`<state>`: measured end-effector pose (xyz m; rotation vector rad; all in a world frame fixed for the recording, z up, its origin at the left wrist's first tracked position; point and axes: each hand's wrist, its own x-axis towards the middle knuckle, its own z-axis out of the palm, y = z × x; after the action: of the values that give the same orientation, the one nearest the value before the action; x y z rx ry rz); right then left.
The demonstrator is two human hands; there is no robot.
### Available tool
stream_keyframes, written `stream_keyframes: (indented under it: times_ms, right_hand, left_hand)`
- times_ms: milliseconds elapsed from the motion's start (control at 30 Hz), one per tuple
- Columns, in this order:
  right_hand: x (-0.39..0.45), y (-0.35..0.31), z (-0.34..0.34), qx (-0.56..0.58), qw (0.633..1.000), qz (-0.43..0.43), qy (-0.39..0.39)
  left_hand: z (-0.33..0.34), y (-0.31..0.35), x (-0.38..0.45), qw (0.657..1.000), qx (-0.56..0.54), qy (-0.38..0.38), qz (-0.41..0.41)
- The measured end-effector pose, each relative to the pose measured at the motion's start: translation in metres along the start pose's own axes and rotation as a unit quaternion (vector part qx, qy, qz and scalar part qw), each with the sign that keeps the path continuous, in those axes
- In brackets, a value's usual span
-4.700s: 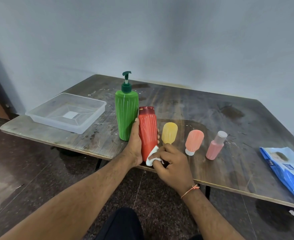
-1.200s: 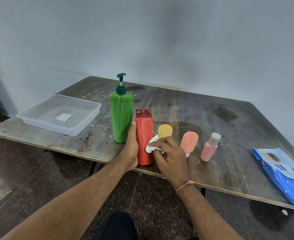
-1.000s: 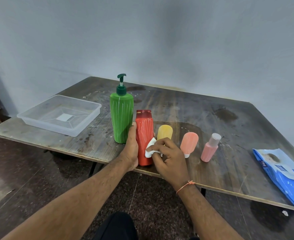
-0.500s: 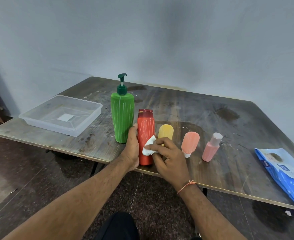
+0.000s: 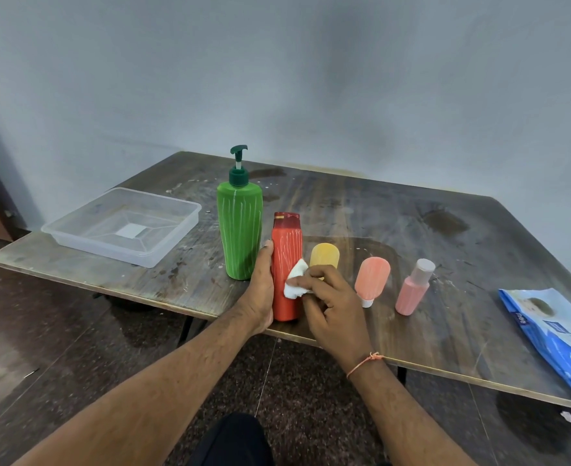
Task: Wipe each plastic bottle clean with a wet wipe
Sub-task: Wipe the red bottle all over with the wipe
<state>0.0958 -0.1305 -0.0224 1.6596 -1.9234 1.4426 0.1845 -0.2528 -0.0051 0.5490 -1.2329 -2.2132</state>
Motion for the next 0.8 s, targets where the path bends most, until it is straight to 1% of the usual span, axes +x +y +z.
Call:
stream_keyframes:
  times_ms: [100,167,300,400,467,600,800]
  right_hand:
    - [-0.0010,-0.0028,-0.0004,-0.007,0.999,-0.025,-0.029]
    - [-0.0034,-0.0027,0.0003,-0.003,0.999,-0.026,-0.039]
    - [-0.0009,0.0025,0.0006,-0.003,1.000,0.000,0.000]
    - [-0.0018,-0.0011,0.0005,-0.011,0.999,-0.033,-0.023]
    - [-0.0042,-0.0009,0.0009,-0.010,0.999,-0.037,-0.032]
    - [-0.0012,0.0042,0.0019,-0.011,1.000,-0.010,0.002]
    - [-0.0054,-0.0039,-0.0032,-0.050,0.996,-0.068,-0.041]
  left_hand:
    - [-0.0004,0.0009,-0.0006,1.000,-0.002,0.001,-0.004]
    - [-0.0009,0.0004,-0.0002,1.000,0.004,0.000,-0.008]
    - [0.0021,-0.0001,-0.0011,1.000,0.013,0.000,-0.004]
    - [0.0029,0.0008,-0.0024,1.000,0.016,0.003,-0.007]
    - [0.0007,0.0007,-0.0013,1.000,0.016,0.006,-0.010]
    - [0.0008,-0.0003,-0.0014,1.000,0.024,-0.002,-0.007]
    - [-0.0020,0.0010,-0.0021,0.999,0.039,-0.003,-0.012]
